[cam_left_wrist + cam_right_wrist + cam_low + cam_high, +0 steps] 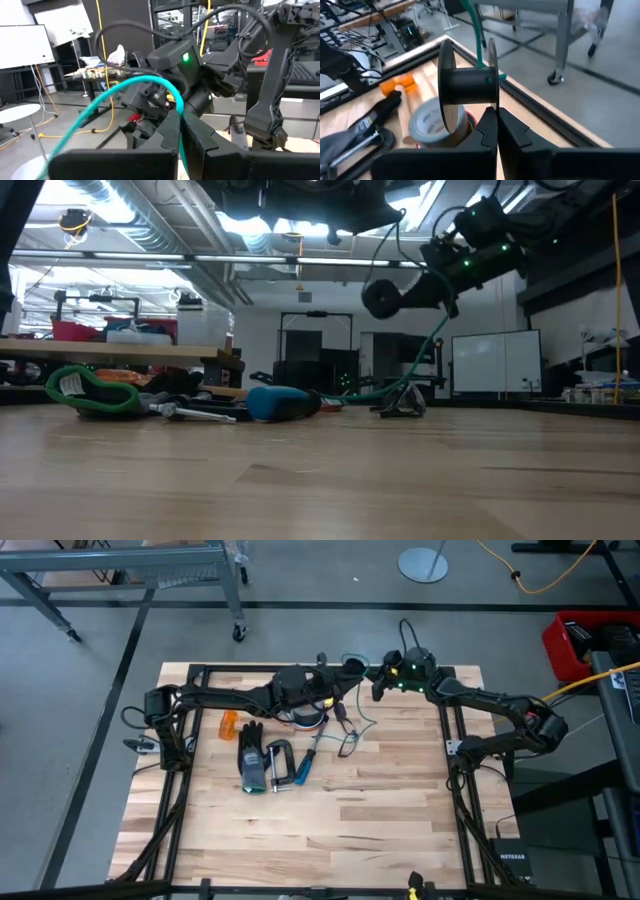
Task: Coil cords
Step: Coil the wire in the cable spool
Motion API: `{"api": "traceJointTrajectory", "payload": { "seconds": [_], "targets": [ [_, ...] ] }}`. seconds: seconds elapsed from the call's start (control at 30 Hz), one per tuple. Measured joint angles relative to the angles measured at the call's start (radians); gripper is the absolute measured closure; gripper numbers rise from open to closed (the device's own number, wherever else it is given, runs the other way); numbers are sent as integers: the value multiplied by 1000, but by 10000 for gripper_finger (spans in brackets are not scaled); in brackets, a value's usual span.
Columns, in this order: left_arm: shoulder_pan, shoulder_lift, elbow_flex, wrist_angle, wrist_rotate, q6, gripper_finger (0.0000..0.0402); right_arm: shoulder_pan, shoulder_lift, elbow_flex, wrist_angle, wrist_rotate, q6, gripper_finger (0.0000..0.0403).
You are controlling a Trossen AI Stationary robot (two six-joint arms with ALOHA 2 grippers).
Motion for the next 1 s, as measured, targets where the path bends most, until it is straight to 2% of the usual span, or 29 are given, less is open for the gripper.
{"api": "traceJointTrajectory", "payload": {
  "seconds": [0.17,0.4,0.77,1.0],
  "targets": [
    [-11,22,0,-8,0,-13,401,56,0,0,88,67,27,402],
    [-26,45,0,-66,-1,-25,401,60,0,0,220,75,85,402],
    [-18,46,0,-159,-9,-24,401,60,-2,0,351,-57,179,402],
    [-27,46,0,-267,-45,-26,401,24,-24,0,367,-94,181,402]
  ]
}}
